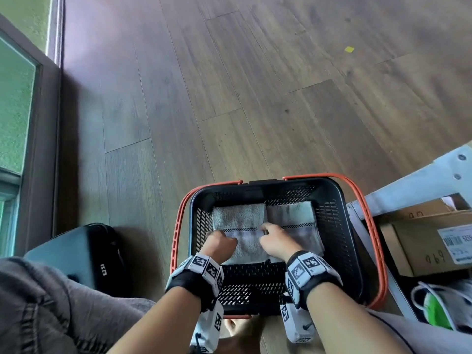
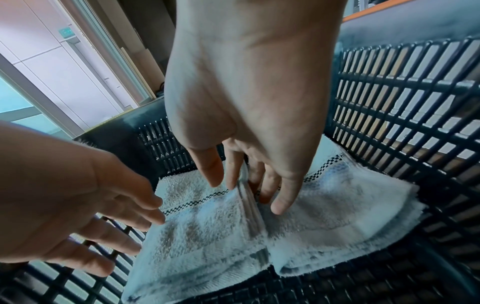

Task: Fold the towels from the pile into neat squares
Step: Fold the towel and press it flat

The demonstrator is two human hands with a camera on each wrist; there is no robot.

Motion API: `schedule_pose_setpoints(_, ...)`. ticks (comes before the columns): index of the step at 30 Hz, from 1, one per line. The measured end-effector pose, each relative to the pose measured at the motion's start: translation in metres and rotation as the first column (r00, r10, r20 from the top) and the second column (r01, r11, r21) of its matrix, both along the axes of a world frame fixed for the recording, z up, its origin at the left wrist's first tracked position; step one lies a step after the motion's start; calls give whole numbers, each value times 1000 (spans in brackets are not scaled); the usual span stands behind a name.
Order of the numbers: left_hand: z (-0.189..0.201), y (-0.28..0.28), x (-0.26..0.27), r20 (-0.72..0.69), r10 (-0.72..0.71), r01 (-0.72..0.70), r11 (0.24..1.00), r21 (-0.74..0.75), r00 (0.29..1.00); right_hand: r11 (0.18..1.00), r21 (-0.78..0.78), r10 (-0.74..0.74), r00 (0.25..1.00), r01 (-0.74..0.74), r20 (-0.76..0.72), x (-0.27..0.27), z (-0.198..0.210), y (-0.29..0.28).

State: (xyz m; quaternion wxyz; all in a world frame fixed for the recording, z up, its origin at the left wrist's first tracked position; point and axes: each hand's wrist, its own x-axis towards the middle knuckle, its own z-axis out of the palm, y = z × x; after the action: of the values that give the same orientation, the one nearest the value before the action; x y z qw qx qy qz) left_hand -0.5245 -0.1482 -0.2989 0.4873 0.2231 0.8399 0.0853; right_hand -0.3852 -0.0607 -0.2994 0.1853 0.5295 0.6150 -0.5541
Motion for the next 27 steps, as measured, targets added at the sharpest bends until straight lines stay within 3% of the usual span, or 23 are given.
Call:
schedule_pose_setpoints(9,2,6,8,12,-16,16,999,-28,1000,998,32,56,998,-56,0,7,-2,-1)
schedule_pose_setpoints(15,33,13,19,-10,-59,59,996,70,998,967,244,-71,996,80,-46,11,44,-3)
schedule_pose_setpoints(21,110,18,37,36,-20,9,955,295,999,814,484,-249,946,321,-209,17,130,-6)
schedule_pose_setpoints(27,215,16,55,4,-30,24,858,514,1000,635,610,-265,875,475,-405,33,225,-23)
